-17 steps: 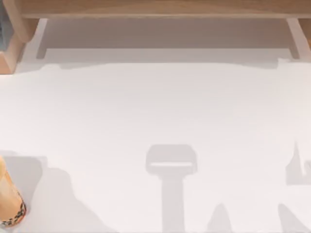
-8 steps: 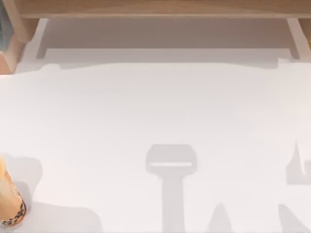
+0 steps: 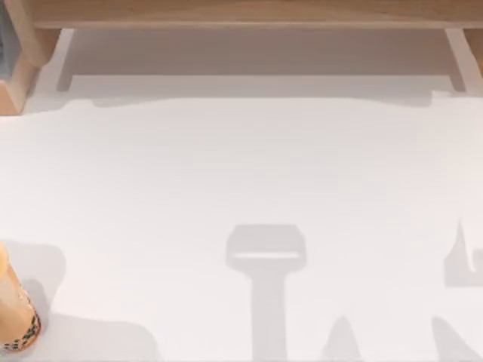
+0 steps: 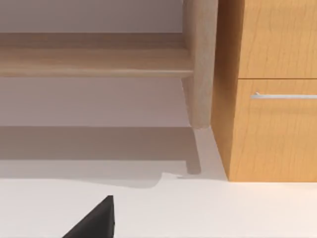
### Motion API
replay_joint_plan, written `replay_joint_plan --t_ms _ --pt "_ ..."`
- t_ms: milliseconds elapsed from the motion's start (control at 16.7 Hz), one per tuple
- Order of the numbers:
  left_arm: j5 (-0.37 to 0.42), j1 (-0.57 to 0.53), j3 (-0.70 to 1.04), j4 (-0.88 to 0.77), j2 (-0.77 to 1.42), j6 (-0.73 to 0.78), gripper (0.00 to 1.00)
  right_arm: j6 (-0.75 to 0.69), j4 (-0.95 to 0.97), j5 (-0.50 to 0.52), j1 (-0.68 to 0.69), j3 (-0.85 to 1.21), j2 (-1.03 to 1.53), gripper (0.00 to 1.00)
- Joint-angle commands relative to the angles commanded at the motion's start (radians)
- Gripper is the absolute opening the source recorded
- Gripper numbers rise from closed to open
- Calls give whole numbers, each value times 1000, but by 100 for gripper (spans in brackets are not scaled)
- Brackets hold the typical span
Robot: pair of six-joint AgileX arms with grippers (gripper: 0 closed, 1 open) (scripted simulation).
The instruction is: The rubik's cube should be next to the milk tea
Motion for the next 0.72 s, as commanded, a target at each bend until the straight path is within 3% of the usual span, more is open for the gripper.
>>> replay_joint_plan --t_ms 720 --pt "7 -13 -29 50 -16 -5 0 0 0 0 0 0 0 100"
